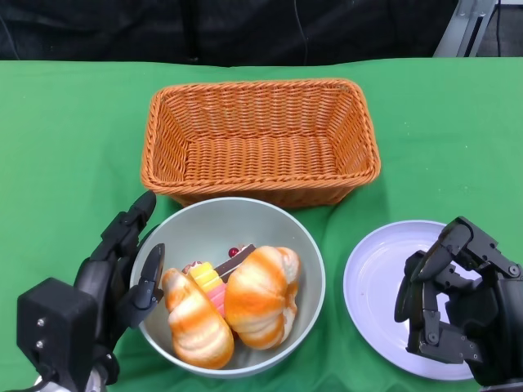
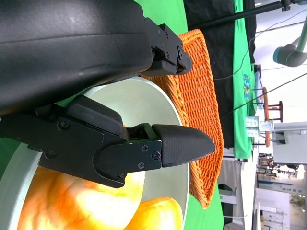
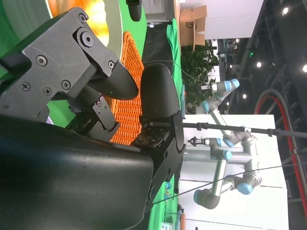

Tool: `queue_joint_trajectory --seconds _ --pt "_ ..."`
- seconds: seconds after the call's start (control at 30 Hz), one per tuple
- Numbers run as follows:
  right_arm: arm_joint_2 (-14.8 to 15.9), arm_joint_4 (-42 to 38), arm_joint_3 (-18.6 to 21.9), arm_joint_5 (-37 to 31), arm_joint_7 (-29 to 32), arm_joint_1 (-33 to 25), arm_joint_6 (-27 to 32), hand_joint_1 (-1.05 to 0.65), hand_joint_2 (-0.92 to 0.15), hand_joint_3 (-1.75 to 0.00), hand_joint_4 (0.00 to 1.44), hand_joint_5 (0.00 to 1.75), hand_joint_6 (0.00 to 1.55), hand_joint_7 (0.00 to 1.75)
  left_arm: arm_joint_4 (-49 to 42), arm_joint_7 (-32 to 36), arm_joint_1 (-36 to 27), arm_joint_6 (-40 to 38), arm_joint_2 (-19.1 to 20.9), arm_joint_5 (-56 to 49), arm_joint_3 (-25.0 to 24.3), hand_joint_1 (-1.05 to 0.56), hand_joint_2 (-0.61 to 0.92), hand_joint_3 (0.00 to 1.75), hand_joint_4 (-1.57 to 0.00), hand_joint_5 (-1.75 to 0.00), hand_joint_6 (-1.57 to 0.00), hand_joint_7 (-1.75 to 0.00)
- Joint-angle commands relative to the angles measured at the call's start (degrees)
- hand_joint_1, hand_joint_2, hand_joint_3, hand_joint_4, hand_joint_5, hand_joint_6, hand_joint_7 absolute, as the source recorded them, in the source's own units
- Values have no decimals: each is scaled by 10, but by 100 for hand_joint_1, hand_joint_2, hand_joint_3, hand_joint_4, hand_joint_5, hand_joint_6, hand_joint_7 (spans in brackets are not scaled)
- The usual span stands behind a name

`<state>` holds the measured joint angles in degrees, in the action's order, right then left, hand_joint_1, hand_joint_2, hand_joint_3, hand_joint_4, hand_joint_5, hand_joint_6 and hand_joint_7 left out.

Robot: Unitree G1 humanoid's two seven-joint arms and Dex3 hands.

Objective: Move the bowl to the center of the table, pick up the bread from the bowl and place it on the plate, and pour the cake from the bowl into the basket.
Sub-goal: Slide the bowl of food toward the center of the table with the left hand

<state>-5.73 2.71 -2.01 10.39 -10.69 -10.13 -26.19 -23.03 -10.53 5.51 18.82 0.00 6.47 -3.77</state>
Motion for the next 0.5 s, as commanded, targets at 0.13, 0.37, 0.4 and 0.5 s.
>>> queue_joint_trajectory --seconds 0.13,0.37,0.4,0.5 --pt "3 -4 3 3 0 -2 -8 -14 -35 -157 98 175 67 175 19 19 -16 -15 4 -37 22 -86 92 62 -27 0 -22 -1" --pt "4 -6 4 4 -3 -1 -9 -13 -35 -157 98 175 66 175 28 22 -18 -19 -1 -40 27 -87 92 63 -27 0 -21 0" --pt "4 -6 4 4 -3 -1 -9 -13 -35 -157 98 175 66 175 29 23 -18 -20 -1 -40 27 -87 92 63 -27 0 -21 0" --pt "3 -7 3 4 -2 -1 -9 -13 -35 -157 98 175 66 175 33 25 -19 -22 2 -44 27 -87 92 63 -28 -1 -21 0"
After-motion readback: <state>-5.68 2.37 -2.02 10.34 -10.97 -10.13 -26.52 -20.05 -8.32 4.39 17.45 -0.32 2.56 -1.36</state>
